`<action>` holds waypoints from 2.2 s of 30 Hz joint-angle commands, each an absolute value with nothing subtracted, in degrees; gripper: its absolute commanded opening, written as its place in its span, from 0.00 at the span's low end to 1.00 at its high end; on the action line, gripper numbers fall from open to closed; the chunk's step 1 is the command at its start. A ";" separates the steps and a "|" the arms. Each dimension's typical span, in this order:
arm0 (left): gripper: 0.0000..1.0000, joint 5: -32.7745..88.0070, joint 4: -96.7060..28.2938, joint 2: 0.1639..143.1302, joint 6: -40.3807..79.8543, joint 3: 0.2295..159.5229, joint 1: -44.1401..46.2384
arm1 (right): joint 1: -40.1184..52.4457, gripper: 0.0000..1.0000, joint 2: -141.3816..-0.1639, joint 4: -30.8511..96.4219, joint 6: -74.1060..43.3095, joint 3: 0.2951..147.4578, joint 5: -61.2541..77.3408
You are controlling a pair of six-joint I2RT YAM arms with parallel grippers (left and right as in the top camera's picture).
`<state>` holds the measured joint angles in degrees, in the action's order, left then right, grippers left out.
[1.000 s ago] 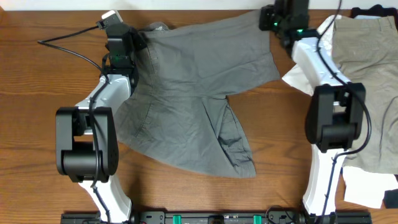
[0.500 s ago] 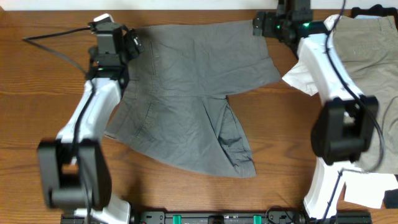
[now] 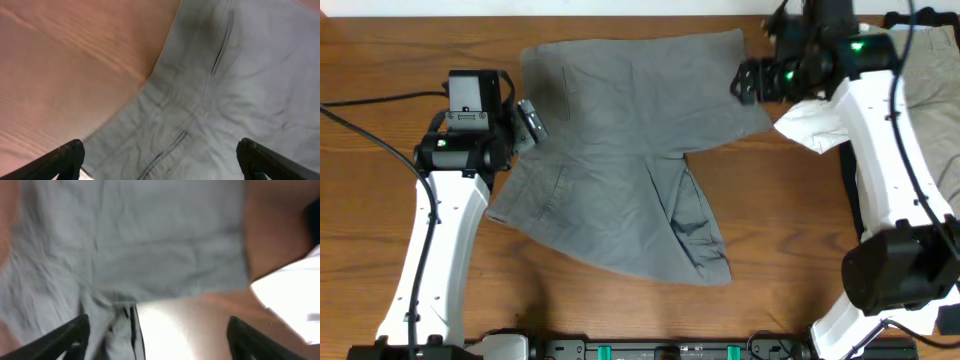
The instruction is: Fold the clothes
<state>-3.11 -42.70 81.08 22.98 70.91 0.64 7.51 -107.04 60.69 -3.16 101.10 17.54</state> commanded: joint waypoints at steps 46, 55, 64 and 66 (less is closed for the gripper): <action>0.99 -2.15 -44.12 81.71 25.10 67.81 0.71 | 15.62 0.01 -100.90 24.43 -8.12 58.02 19.94; 0.99 -2.15 -44.14 81.71 24.25 67.81 0.71 | 9.58 0.01 -91.26 29.89 -8.40 58.06 16.25; 0.99 -2.11 -44.27 81.71 24.05 67.81 0.73 | 9.02 0.01 -91.07 37.54 -11.33 58.06 12.43; 0.98 -0.99 -44.56 82.02 22.65 67.81 0.73 | 9.02 0.01 -91.07 37.41 -11.33 58.06 12.43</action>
<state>-1.85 -44.10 81.34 24.75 68.14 0.64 9.13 -91.48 37.36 -10.28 58.00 13.80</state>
